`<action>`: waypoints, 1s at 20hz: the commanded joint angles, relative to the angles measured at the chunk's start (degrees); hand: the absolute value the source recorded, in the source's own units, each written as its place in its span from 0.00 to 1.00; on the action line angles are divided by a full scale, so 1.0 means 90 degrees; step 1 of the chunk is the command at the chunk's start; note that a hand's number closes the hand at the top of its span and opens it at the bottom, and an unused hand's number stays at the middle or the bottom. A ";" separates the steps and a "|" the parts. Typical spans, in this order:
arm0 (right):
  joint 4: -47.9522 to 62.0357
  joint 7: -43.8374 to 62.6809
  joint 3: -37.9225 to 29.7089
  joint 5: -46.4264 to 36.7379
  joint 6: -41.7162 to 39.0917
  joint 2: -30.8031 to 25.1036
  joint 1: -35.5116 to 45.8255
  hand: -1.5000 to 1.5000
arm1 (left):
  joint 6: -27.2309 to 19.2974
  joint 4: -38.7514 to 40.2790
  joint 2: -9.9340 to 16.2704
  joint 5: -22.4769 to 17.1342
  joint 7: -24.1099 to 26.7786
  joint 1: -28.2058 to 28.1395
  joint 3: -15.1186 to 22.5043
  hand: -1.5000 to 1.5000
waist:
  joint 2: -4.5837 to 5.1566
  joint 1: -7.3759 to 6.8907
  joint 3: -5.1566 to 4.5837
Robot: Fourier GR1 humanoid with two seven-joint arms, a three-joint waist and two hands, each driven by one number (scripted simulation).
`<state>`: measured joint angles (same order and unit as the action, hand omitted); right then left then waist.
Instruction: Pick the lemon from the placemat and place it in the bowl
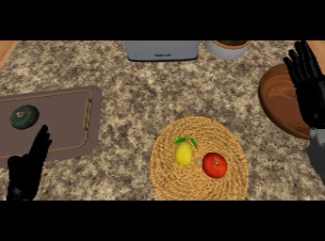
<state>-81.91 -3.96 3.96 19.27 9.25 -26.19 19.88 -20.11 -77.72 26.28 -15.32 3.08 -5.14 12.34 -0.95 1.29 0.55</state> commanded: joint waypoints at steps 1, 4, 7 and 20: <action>0.0034 -0.0309 -0.0221 0.0336 -0.0564 0.0132 -0.0185 1.00 | -0.0294 -0.0244 -0.0147 0.0445 -0.0025 0.0366 0.0074 0.50 | 0.0103 -0.0134 -0.0057; 0.0299 -0.0554 0.0438 0.0923 -0.1928 0.0469 0.0010 1.00 | -0.0073 -0.0719 0.0410 0.0397 0.0021 0.1128 -0.0214 0.50 | 0.0138 -0.0259 -0.0025; 0.0662 -0.0635 0.0473 -0.1329 -0.0681 -0.0923 -0.0165 1.00 | -0.0190 -0.0838 0.0342 0.0515 0.0021 0.1303 -0.0130 0.50 | 0.0104 0.0023 -0.0111; 0.0572 -0.2240 0.1008 -0.1665 -0.1975 -0.0518 -0.0571 0.00 | -0.0180 -0.1296 0.0265 0.0930 -0.1197 0.2071 0.0005 0.50 | 0.0088 -0.0145 -0.0069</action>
<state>-72.87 -29.83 10.14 8.78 -8.44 -28.18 12.08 -22.37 -89.23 28.50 -7.44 -6.43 12.73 12.68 -0.03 0.10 0.05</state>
